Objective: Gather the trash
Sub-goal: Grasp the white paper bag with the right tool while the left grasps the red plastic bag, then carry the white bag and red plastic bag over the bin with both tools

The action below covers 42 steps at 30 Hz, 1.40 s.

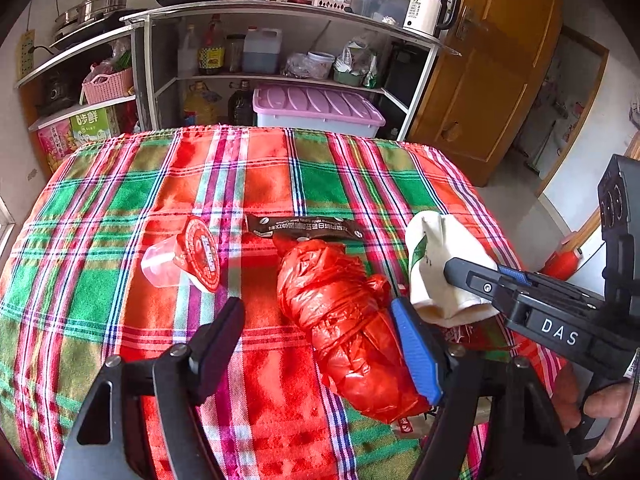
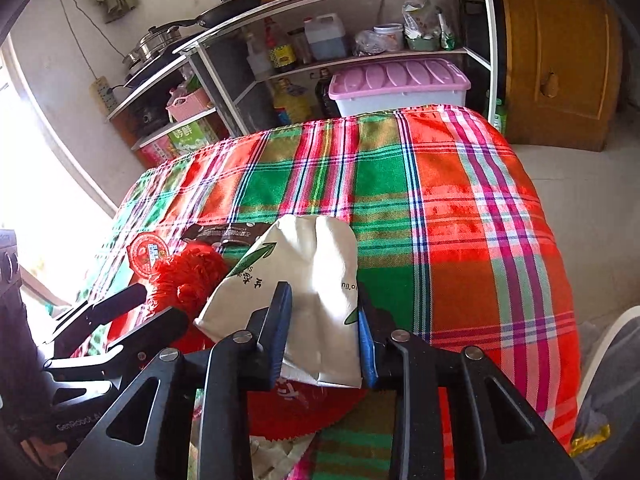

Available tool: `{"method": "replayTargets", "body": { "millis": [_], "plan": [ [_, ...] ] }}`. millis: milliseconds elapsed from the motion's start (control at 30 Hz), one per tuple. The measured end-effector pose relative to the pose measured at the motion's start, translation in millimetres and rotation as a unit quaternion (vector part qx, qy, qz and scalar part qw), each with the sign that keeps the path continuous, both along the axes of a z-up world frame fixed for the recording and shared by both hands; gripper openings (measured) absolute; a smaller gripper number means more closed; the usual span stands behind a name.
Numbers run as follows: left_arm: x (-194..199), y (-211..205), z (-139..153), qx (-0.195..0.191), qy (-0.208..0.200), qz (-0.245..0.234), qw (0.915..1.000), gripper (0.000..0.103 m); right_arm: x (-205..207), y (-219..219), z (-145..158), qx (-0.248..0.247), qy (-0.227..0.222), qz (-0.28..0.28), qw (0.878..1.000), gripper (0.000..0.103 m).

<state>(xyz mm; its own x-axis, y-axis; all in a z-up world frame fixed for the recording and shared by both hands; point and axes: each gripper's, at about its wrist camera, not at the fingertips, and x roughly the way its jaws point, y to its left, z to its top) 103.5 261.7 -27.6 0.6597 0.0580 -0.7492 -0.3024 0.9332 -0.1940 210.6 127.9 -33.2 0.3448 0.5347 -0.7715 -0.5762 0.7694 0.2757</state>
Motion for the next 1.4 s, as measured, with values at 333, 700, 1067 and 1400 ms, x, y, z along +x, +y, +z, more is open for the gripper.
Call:
{"method": "replayTargets", "body": {
  "millis": [333,700,1067,1400],
  "plan": [
    [1.3,-3.1,-0.9,-0.012,-0.003,-0.014,0.9998,0.050,-3.3,-4.4,6.3,0.017,-0.005,-0.007,1.000,0.010],
    [-8.8,-5.1,14.4,0.008,-0.020,-0.007,0.9997,0.049,-12.0,-14.3,17.3,0.040,-0.014,-0.012,0.999,0.010],
    [-22.3,-26.7,34.9,0.022,-0.043,-0.023,0.9986,0.045,-29.4,-42.8,39.7,0.061,-0.045,-0.041,0.996,0.010],
    [-30.1,-52.5,53.0,0.038,-0.063,-0.045,0.9963,0.045,-42.1,-73.1,59.8,0.084,-0.066,-0.062,0.992,0.010]
  ]
}}
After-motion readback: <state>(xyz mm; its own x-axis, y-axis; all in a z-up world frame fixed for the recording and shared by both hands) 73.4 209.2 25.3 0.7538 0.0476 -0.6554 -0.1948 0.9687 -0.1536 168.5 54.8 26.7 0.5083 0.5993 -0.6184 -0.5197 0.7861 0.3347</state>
